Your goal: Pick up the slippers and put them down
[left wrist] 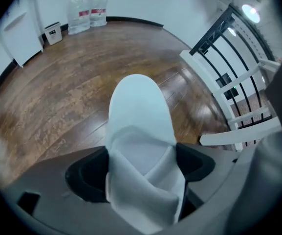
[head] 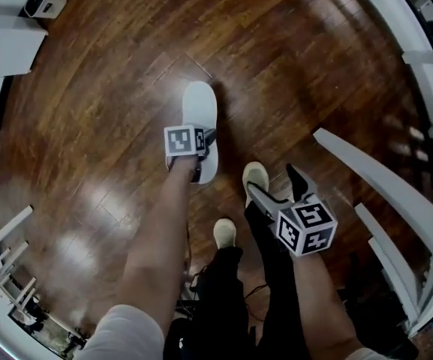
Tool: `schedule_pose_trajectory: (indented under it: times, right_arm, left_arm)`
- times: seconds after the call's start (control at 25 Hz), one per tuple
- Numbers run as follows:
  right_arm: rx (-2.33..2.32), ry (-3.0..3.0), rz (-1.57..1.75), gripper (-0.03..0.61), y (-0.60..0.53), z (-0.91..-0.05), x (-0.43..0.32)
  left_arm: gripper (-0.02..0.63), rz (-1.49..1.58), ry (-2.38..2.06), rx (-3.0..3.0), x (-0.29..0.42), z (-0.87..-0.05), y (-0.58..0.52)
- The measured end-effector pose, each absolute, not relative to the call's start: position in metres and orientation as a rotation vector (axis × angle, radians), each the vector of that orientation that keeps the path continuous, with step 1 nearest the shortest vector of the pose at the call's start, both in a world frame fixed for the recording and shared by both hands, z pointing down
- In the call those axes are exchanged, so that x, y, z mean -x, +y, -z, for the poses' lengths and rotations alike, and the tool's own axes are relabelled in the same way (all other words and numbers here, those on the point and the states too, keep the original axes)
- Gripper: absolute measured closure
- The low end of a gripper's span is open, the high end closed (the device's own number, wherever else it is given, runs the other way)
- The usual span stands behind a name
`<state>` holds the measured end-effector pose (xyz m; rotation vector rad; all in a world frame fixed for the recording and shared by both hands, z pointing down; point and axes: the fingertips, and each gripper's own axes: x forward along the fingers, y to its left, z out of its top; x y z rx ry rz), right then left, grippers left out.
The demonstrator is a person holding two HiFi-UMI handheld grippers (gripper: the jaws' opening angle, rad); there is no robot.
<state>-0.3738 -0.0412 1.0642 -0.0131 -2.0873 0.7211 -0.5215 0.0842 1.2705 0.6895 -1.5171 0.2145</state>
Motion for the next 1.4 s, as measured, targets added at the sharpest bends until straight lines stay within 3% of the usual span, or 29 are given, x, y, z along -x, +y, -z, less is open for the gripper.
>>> schedule_pose_trajectory:
  times: [0.44,0.76,0.84,1.12,1.4]
  right_arm:
    - [0.267,-2.031,-0.624,0.133,-0.010,-1.153,0.404]
    - [0.328,-2.066,-0.580,0.133,-0.002,-1.146,0.414]
    - [0.335,-2.081,-0.557,0.133,0.002,-1.146,0.416]
    - [0.367,-2.090,-0.508,0.133,0.023,-1.145,0.409]
    - [0.382,-2.101,-0.562,0.144,0.038,-1.081,0.385]
  left_arm:
    - [0.192,-0.288,-1.529,-0.629,0.531,-1.456,0.086]
    - [0.179,-0.251,-1.480,-0.583,0.514,-1.488,0.105]
    - [0.150,-0.250,-1.485,-0.584,0.516,-1.485,0.106]
    - [0.152,-0.264,-1.492,-0.652,0.515,-1.430,0.110]
    - [0.153,-0.382,-1.474,-0.743,0.506,-1.266,0.132]
